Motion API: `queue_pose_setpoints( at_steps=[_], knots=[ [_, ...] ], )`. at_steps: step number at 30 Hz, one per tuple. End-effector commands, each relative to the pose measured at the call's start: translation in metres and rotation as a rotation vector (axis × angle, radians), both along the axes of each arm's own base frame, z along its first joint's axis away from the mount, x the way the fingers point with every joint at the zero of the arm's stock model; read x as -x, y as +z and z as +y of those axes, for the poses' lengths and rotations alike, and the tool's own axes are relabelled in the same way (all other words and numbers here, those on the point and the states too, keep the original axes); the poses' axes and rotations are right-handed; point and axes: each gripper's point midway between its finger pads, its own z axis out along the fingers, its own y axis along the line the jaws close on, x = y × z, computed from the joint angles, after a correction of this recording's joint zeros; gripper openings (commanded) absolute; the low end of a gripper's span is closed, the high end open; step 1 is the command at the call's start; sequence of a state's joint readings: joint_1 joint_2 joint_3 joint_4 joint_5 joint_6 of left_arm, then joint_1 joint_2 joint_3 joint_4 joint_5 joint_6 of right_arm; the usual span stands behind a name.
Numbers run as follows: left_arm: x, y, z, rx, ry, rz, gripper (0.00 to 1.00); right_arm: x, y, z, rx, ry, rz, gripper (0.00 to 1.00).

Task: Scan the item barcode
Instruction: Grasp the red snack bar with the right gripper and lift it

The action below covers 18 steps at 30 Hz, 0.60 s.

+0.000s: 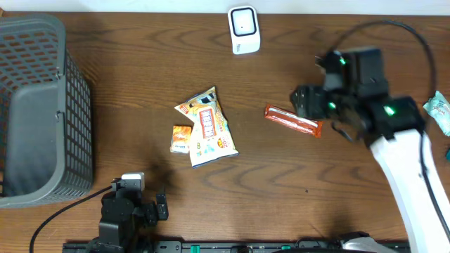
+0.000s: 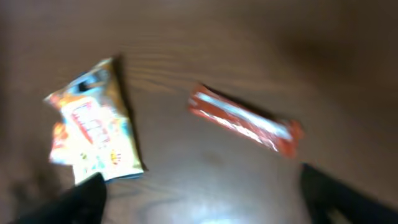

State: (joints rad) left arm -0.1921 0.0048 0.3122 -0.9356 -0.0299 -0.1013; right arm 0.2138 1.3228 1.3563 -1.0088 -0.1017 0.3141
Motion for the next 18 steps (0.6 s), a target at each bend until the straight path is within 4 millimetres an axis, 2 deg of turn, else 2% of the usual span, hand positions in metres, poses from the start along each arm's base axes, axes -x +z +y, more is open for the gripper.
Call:
queue_pose_setpoints(
  at_steps=[1, 3, 7, 8, 9, 10, 11, 14, 18],
  knots=[
    [0.001, -0.001, 0.001, -0.005, 0.004, 0.003, 1.00, 0.015, -0.032, -0.044, 0.017, -0.470, 0.125, 0.99],
    [0.001, -0.001, 0.001, -0.005, 0.004, 0.003, 1.00, 0.021, -0.043, -0.046, -0.053, -0.622, 0.172, 0.99],
    [0.001, -0.001, 0.001, -0.005, 0.004, 0.003, 1.00, 0.028, -0.071, -0.036, -0.215, -0.851, 0.275, 0.99],
    [0.001, -0.001, 0.001, -0.005, 0.004, 0.003, 1.00, 0.028, -0.077, -0.035, -0.236, -0.882, 0.283, 0.86],
    [0.001, -0.001, 0.001, -0.005, 0.004, 0.003, 1.00, 0.027, -0.084, -0.034, -0.246, -0.906, 0.292, 0.65],
    [0.001, -0.001, 0.001, -0.005, 0.004, 0.003, 1.00, 0.029, -0.091, -0.034, -0.258, -0.935, 0.312, 0.58],
    [0.001, -0.001, 0.001, -0.005, 0.004, 0.003, 1.00, 0.031, -0.099, -0.033, -0.273, -0.981, 0.330, 0.57],
    [0.001, -0.001, 0.001, -0.005, 0.004, 0.003, 1.00, 0.035, -0.121, -0.032, -0.337, -1.140, 0.380, 0.83],
    [0.001, -0.001, 0.001, -0.005, 0.004, 0.003, 1.00, 0.022, -0.148, -0.026, -0.413, -1.207, 0.379, 0.99]
  ],
)
